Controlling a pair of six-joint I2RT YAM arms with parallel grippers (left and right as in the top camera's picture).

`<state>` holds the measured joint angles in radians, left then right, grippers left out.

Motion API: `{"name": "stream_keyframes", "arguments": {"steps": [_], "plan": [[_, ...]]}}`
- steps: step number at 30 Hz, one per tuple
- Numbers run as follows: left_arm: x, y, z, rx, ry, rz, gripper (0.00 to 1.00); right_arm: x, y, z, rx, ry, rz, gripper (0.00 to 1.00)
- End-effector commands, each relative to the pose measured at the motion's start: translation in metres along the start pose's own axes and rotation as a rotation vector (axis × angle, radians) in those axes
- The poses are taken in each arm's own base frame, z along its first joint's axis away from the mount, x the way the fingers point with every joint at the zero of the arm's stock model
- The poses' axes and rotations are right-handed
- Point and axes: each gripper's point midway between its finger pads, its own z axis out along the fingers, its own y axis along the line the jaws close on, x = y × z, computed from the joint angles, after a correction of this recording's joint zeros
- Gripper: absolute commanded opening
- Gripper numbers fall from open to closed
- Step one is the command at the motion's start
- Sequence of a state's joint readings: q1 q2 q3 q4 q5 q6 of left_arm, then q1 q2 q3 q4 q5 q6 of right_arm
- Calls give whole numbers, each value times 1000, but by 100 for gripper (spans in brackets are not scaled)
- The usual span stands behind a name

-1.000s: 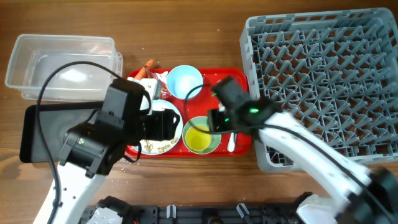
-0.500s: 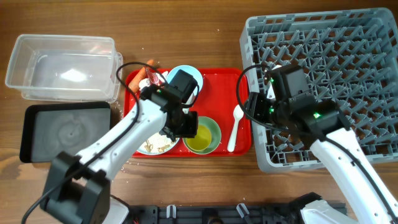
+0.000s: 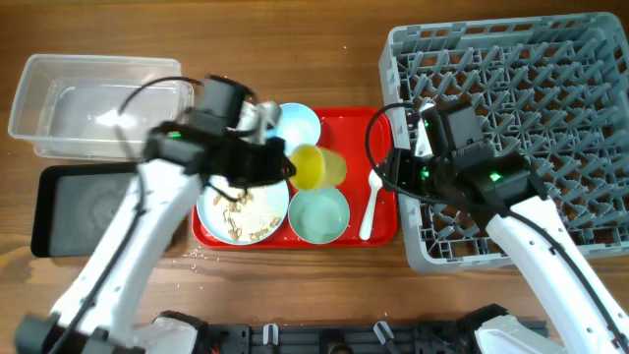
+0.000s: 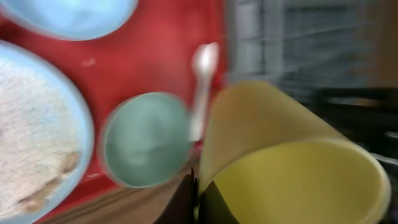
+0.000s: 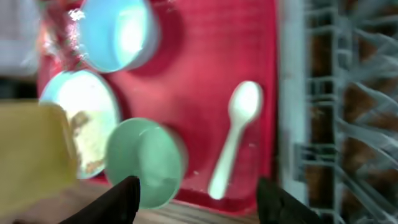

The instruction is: Sort waste into correct bins and load items into the dishwasher rack

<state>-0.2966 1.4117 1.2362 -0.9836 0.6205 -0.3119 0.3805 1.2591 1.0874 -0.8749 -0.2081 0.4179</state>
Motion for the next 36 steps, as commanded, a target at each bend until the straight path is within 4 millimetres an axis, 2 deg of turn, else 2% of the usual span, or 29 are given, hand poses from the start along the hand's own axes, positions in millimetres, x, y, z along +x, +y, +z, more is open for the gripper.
{"name": "stream_keyframes", "arguments": {"steps": [1,2,4,7,12,17,21,23,25,32,35,36], "plan": [[7,-64,-52,507,30,130,4,3,76,-15,-446,22,-260,63],[8,-69,-59,565,34,134,4,-1,94,-23,-547,1,-287,64],[9,-69,-60,574,42,124,4,-9,114,-36,-664,-47,-340,67],[12,-67,-59,563,53,105,4,-9,131,-52,-786,-87,-452,73],[0,-52,-71,560,-6,72,4,5,128,-51,-796,-33,-463,73],[-22,-22,-92,530,-120,6,4,10,138,-63,-895,-23,-490,73],[-23,-15,-96,523,-135,-17,4,3,157,-87,-1036,-108,-602,74],[-20,-20,-98,557,-123,-23,4,-5,160,-89,-1033,-146,-618,76],[-15,-32,-100,617,-98,-14,4,-14,157,-81,-976,-178,-606,82],[6,-57,-83,637,7,36,4,-29,164,-72,-1017,-184,-573,82],[8,-61,-81,642,17,59,4,-19,173,-88,-1146,-158,-641,76],[8,-61,-81,642,15,62,4,-17,174,-92,-1171,-155,-657,70]]}}
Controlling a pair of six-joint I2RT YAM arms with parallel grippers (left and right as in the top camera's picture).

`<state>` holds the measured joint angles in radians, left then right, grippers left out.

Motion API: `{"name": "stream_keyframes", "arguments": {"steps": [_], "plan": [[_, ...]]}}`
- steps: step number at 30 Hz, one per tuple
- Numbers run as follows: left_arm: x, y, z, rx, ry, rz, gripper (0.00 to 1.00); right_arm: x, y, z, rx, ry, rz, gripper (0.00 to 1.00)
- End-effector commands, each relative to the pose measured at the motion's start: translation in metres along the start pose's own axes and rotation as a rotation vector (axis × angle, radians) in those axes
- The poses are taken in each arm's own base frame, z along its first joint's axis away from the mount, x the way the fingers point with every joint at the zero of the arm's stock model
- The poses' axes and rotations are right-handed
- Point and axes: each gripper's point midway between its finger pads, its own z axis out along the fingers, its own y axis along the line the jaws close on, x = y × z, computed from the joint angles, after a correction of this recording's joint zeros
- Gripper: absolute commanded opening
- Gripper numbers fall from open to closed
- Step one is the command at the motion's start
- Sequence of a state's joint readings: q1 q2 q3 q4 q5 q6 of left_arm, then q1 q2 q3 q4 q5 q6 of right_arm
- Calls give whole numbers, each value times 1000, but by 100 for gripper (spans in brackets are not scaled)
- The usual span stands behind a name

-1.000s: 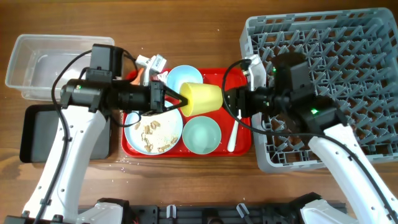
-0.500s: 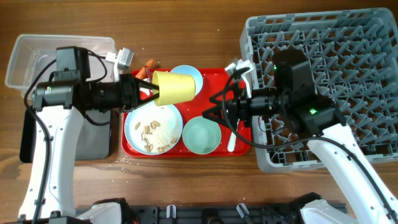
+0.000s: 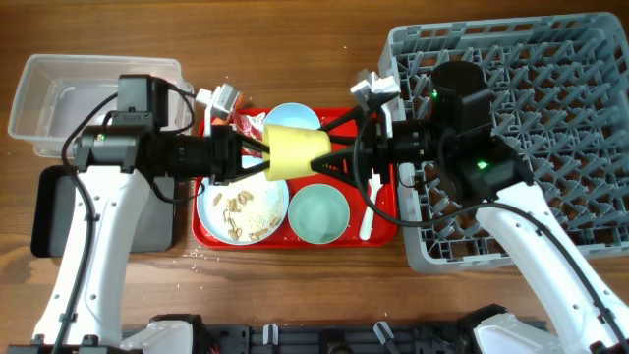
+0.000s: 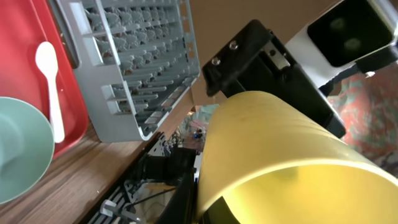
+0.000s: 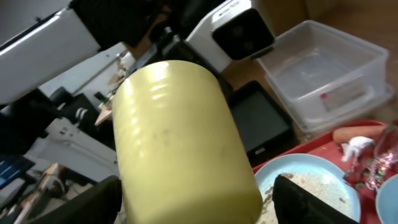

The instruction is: Sort waste into correct bins and load items into the dishwasher rack

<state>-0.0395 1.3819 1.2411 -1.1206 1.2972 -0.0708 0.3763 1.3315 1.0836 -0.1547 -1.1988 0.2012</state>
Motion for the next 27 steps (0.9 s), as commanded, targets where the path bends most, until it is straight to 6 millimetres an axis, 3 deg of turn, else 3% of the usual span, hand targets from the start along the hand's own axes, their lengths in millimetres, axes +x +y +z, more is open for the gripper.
{"name": "stream_keyframes", "arguments": {"steps": [1,5,10,11,13,14,22,23,25,27], "plan": [[2,-11,3,45,17,54,4,1,19,1,-135,21,-15,64],[-2,-12,3,47,7,99,4,9,43,8,-250,60,-26,59],[-4,-13,3,48,3,118,4,10,39,14,-219,65,8,49],[-5,-13,3,48,1,123,4,10,39,14,-214,64,9,52],[-5,-13,3,48,1,126,4,10,34,16,-187,62,25,71],[-5,-13,3,49,1,126,4,9,31,17,-168,59,46,71],[-4,-16,7,56,12,143,5,11,33,21,-165,64,39,48],[-4,-15,7,56,12,142,20,9,30,20,-147,58,38,47],[-7,-11,4,32,-5,138,100,5,19,14,-53,32,47,47],[-12,0,-2,-24,-33,105,100,6,-4,-2,140,7,80,47]]}}
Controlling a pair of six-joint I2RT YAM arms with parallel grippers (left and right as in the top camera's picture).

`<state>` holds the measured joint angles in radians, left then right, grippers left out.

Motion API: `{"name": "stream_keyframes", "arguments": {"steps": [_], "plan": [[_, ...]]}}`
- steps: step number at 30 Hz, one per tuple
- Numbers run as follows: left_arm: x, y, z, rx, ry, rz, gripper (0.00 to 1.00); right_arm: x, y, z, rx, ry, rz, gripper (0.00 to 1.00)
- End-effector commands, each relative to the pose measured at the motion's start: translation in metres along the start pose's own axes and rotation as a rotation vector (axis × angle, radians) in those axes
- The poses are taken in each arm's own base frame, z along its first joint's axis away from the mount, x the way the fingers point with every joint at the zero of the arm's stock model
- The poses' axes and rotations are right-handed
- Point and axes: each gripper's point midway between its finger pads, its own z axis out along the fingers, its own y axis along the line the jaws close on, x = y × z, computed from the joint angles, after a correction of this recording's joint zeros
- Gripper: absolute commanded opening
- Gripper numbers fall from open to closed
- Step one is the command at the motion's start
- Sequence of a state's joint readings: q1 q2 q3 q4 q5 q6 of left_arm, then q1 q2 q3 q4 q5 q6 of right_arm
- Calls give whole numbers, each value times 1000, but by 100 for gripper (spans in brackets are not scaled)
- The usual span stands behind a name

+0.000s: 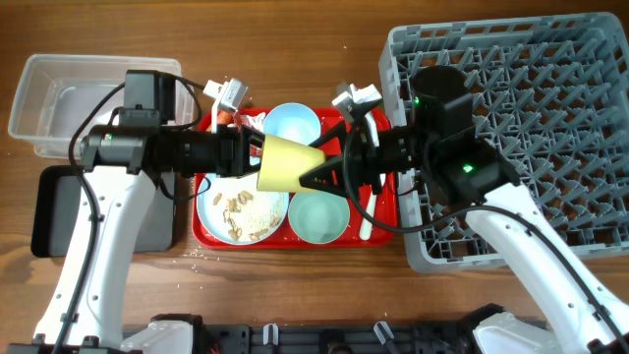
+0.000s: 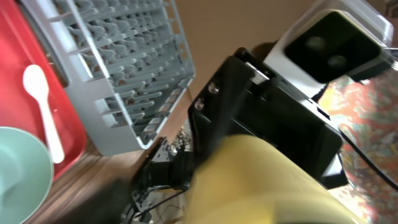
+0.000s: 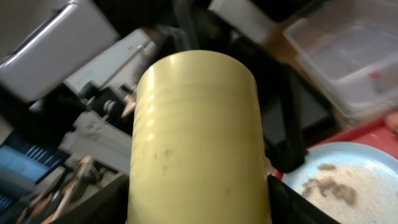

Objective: Sort waste into correct bins and load items into the dishwasher rack
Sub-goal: 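Place the yellow cup in the dish rack with the right gripper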

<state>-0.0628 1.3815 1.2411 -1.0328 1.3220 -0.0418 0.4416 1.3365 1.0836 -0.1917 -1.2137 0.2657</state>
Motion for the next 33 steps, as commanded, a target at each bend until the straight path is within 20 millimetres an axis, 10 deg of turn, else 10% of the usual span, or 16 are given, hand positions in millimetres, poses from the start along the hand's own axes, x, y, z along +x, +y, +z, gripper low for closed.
{"name": "stream_keyframes", "arguments": {"steps": [1,7,13,21,23,25,30,33], "plan": [[-8,16,-11,-93,-47,-31,100,-6,-33,-35,333,-74,25,47],[-11,40,-20,-226,-76,-57,100,61,-69,-183,1187,-151,429,44],[-11,42,-21,-240,-78,-57,100,140,-67,-250,1578,-21,752,45],[-6,50,-22,-286,-70,-90,100,188,-112,-209,1381,347,978,45],[-6,51,-22,-289,-70,-90,100,190,-119,-208,1382,361,990,58],[-6,51,-23,-289,-70,-90,100,175,-130,-209,1395,286,938,81],[-5,55,-23,-316,-70,-107,100,97,-115,-224,1446,52,763,82],[-6,85,-37,-503,-112,-201,100,43,-84,-165,1147,9,464,70]]}}
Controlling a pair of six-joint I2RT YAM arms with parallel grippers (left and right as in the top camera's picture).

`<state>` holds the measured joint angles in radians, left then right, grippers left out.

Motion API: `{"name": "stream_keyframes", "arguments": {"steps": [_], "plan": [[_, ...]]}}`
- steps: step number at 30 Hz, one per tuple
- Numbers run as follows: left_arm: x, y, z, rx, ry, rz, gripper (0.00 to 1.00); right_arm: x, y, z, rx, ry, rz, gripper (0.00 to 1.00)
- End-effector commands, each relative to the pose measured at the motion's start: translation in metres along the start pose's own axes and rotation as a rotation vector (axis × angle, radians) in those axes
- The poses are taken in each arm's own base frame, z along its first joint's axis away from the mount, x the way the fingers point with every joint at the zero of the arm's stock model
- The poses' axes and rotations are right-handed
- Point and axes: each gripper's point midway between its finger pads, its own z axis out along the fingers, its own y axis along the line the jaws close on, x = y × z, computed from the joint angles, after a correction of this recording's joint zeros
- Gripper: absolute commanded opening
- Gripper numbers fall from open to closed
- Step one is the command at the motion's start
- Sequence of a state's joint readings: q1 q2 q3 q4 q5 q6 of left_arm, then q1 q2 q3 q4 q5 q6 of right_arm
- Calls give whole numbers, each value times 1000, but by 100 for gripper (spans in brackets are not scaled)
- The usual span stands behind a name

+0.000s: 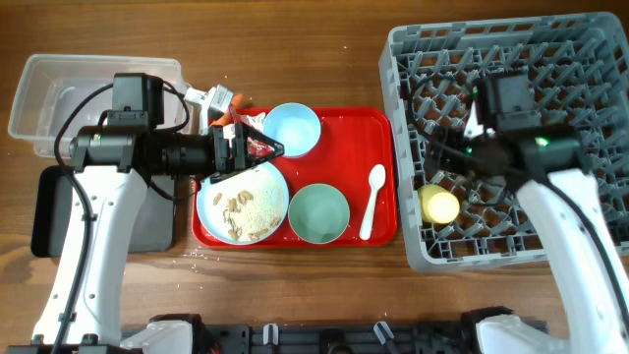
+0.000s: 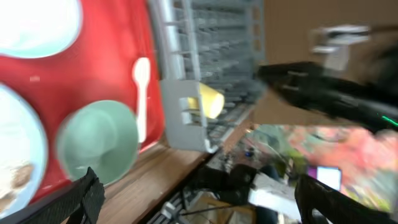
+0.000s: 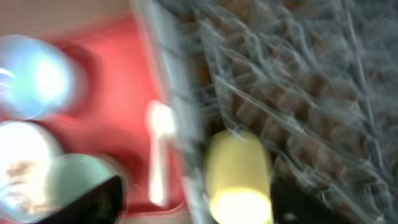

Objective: Sort waste into correct bins and load items into the dishwasher rack
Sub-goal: 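Place the yellow cup in the dish rack with the right gripper, then grasp the green bowl with the right gripper and lift it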

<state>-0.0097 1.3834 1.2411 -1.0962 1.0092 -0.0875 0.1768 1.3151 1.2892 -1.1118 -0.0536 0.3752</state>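
The yellow cup lies in the front left corner of the grey dishwasher rack; it also shows in the left wrist view as the cup. My right gripper hangs open just above the cup, not holding it. My left gripper is open and empty over the left part of the red tray. On the tray are a light blue bowl, a plate with crumbs, a green bowl and a white spoon.
A clear plastic bin and a black bin stand left of the tray. An orange scrap and a crumpled wrapper lie at the tray's back left corner.
The yellow cup was in mid-air over the tray between both grippers; now it lies in the rack. My right gripper is open over it. My left gripper has drawn back, empty.
My left gripper held the yellow cup low over the tray. Then it held the cup out in mid-air with my right gripper's open fingers around it. Then the right fingers were closer on the cup. Now the cup is in the rack and both grippers are open.
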Motion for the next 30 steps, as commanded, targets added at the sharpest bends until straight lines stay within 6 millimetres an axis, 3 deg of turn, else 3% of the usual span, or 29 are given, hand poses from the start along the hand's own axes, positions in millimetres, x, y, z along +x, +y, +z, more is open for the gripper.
{"name": "stream_keyframes", "arguments": {"steps": [1,4,6,9,12,15,17,18,19,21,23,27,30], "plan": [[-9,43,-9,-261,-70,-120,100,6,77,-45,-308,-91,-229,68],[-12,64,-17,-390,-107,-176,95,40,110,-32,-333,6,-308,62],[-11,102,-44,-653,-207,-294,99,69,118,1,-256,122,-284,59],[-8,120,-76,-807,-295,-356,100,107,115,57,-129,309,-228,59],[-5,134,-102,-856,-350,-425,100,126,106,106,-29,424,-227,58],[-2,149,-126,-891,-399,-501,100,141,102,156,27,501,-245,49],[-1,152,-132,-894,-414,-520,100,148,97,174,54,533,-236,38],[-1,153,-133,-895,-416,-524,100,151,95,179,67,543,-221,10],[-1,153,-133,-895,-416,-523,100,152,94,180,73,547,-217,4],[-1,153,-133,-895,-416,-523,100,142,96,170,68,506,-220,4],[-1,153,-132,-895,-415,-524,100,117,93,145,82,407,-224,4],[-1,153,-133,-895,-416,-523,100,58,69,70,173,110,-217,4],[-1,153,-133,-895,-416,-523,100,-12,3,-18,433,-342,-76,4]]}}
